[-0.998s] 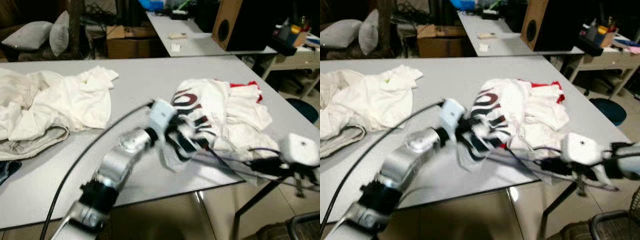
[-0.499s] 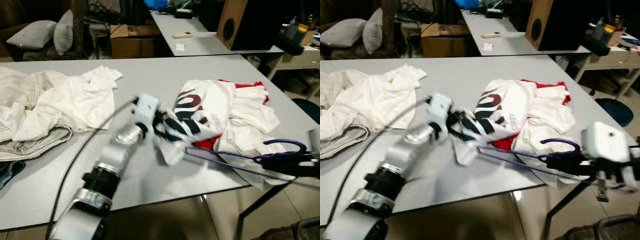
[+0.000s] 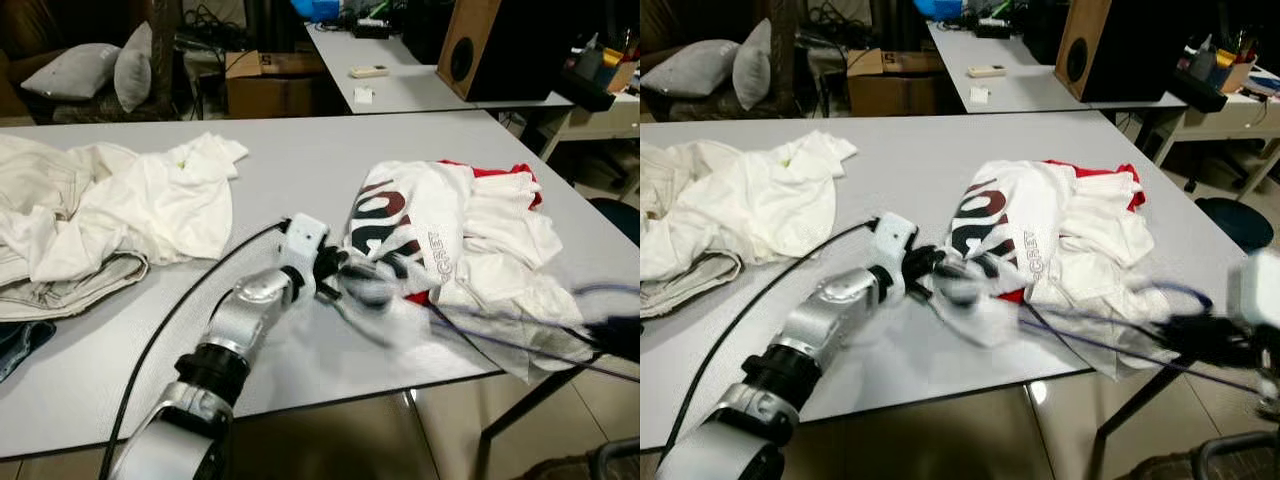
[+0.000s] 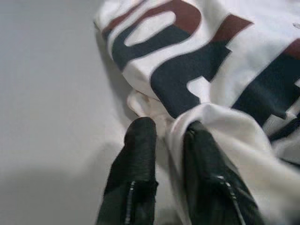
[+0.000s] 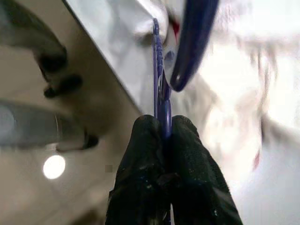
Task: Hang hanger
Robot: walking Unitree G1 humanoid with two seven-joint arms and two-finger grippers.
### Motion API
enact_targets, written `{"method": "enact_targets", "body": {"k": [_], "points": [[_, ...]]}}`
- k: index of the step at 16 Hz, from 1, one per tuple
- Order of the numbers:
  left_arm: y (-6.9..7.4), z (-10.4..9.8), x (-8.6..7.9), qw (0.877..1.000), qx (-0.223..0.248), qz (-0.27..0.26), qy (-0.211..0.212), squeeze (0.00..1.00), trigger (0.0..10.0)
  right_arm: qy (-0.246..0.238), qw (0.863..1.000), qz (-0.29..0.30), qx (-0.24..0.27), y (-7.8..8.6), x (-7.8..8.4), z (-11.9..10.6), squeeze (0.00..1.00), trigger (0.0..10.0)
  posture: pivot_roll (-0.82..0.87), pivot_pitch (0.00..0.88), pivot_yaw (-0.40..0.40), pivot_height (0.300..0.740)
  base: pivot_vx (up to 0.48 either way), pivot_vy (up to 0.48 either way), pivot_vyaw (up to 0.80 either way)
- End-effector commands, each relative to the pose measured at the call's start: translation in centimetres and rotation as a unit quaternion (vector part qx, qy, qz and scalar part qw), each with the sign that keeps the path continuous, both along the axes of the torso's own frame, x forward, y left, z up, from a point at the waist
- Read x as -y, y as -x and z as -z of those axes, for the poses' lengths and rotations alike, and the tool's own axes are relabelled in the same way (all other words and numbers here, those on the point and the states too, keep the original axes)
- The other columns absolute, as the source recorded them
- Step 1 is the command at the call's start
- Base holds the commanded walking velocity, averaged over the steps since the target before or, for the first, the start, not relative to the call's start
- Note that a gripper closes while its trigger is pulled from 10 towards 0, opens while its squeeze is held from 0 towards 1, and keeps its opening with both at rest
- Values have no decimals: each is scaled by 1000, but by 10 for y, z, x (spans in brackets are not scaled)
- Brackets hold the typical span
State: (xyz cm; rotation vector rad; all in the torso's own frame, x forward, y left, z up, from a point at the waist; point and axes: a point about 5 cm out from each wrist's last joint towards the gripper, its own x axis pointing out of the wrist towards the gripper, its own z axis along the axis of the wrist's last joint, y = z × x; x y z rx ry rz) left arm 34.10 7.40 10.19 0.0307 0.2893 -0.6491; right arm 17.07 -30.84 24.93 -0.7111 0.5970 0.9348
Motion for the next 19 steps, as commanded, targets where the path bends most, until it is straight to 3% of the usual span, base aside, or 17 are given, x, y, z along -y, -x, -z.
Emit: {"method": "enact_targets", "body": {"k": [1,5,6,7,8,9,11,12,14,15,16,17,18,19], "points": [[-5,-5,-2,1000,8,-4,6,1000,10000,40,999,16,7,0,9,-4,0,10000,-63,0,-5,740,0,0,0],[-16,-31,-13,996,49,-30,68,1000,10000,118,991,68,-15,2,35,8,0,10000,-63,0,-13,740,0,0,0],[-14,-37,-11,995,56,-13,84,1000,10000,109,991,77,0,-1,39,6,0,10000,-62,0,-14,740,0,0,0],[-10,-38,-7,994,53,15,92,1000,10000,74,994,78,24,-3,36,-1,0,10000,-62,0,-14,740,0,0,0],[5,-36,7,990,40,106,83,1000,10000,10,994,72,80,-10,28,-18,0,10000,-63,0,-17,740,0,0,0],[11,-35,11,988,38,133,75,1000,10000,-5,993,72,94,-12,26,-23,0,10000,-63,0,-17,740,0,0,0],[33,-43,27,971,45,222,74,1000,10000,-72,983,74,154,-20,17,-43,0,10000,-67,0,-8,740,0,0,0],[40,-52,32,967,52,237,80,1000,10000,-115,972,73,192,-24,10,-52,0,10000,-65,0,-6,740,0,0,0],[51,-68,29,954,81,284,52,1000,10000,-138,961,93,222,-33,2,-52,0,10000,-61,0,0,740,0,0,0],[62,-88,22,941,118,316,27,1000,10000,-149,950,146,234,-46,-3,-38,0,10000,-60,0,4,740,0,0,0],[64,-92,21,939,124,321,22,1000,10000,-158,946,156,235,-49,-4,-36,0,10000,-60,0,4,740,0,0,0],[68,-110,10,934,150,324,-11,1000,10000,-203,931,186,238,-59,-21,-22,0,10000,-46,0,8,740,0,0,0],[68,-110,10,934,150,324,-11,1000,10000,-203,931,186,238,-59,-21,-22,0,10000,-46,0,8,740,0,0,0],[67,-121,-1,943,166,288,-9,0,10000,-235,917,210,244,-65,-35,-13,0,10000,-47,0,25,740,0,0,0]]}}
